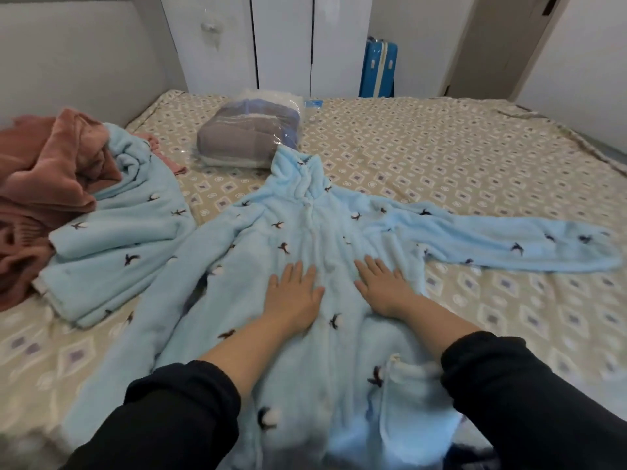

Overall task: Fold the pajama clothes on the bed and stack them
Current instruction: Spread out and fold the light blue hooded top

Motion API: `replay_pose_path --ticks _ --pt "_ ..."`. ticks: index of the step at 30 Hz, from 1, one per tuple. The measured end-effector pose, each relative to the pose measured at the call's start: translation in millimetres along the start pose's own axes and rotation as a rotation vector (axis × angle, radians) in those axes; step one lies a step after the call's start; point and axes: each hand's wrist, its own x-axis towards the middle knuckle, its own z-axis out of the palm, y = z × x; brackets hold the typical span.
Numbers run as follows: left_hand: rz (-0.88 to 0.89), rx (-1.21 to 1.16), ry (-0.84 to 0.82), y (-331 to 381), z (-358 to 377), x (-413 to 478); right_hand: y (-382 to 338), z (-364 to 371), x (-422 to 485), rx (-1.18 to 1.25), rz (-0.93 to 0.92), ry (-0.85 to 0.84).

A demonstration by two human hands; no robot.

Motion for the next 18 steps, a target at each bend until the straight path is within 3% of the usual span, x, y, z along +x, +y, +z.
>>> replay_pose_path --ticks 9,11,13,15,18 --pt "0.176 -0.057 0.043 30 37 -112 -2 30 -115 0.271 -0.045 0.237" --pt "0.245 -0.067 0.075 36 43 -131 11 30 -136 0.349 0.05 0.381" --pt "0.296 -0.056 0.087 42 49 -145 24 32 -159 0.479 0.264 0.48" --pt "0.309 -0.009 0.083 43 54 -153 36 39 -180 0.623 0.387 0.41" --pt "0.278 -0.044 0.084 46 54 -157 41 49 -201 0.757 0.313 0.29"
